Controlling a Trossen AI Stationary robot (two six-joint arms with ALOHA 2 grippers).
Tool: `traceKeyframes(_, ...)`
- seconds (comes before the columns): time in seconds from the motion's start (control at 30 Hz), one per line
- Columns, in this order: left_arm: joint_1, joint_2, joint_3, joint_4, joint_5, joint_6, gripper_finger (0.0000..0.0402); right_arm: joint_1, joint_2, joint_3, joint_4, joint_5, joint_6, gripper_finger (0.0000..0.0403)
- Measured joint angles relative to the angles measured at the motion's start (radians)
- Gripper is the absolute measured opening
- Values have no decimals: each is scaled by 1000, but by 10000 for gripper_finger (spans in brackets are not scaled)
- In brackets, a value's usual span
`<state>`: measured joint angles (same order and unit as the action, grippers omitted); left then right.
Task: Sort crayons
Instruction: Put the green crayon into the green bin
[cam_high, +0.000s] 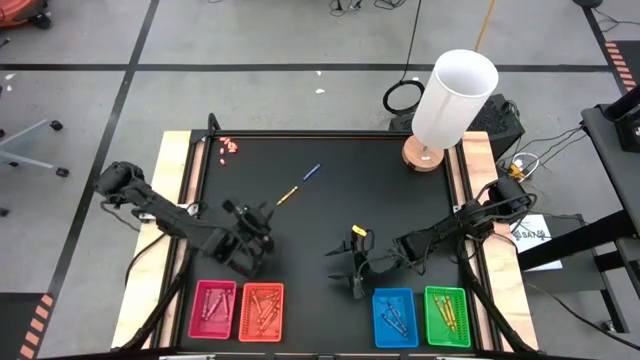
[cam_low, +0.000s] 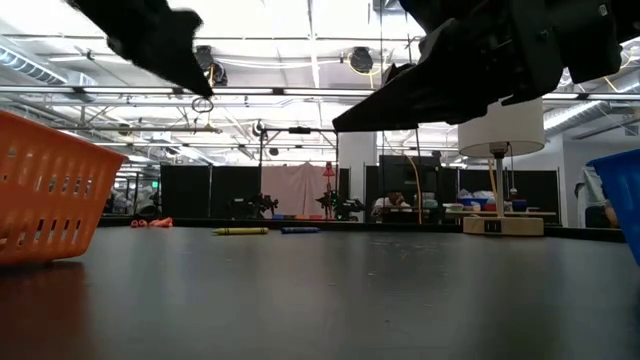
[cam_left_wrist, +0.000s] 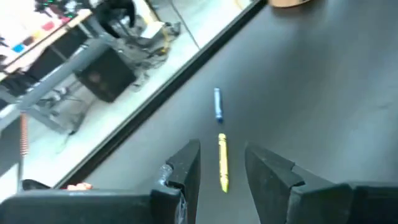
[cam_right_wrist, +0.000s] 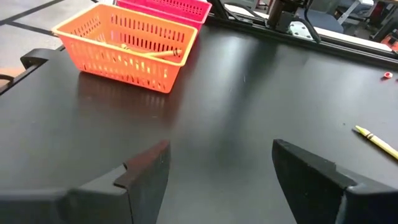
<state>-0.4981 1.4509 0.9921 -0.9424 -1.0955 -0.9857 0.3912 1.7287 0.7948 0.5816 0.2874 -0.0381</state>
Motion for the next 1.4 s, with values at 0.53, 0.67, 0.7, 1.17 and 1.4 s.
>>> traceKeyframes(0.53,295,1,-284,698,220,450,123,0,0,0,1,-1,26,265)
traceKeyframes(0.67,350,1,-310,712,311,452,123,0,0,0,1,-1,24,265)
traceKeyframes(0.7,361,1,-320,721,317,453,123,0,0,0,1,-1,23,265)
traceKeyframes(1.17,536,1,-364,903,541,650,199,0,0,0,1,-1,20,265)
traceKeyframes(1.4,617,24,-363,922,644,739,234,0,0,0,-4,-1,22,265)
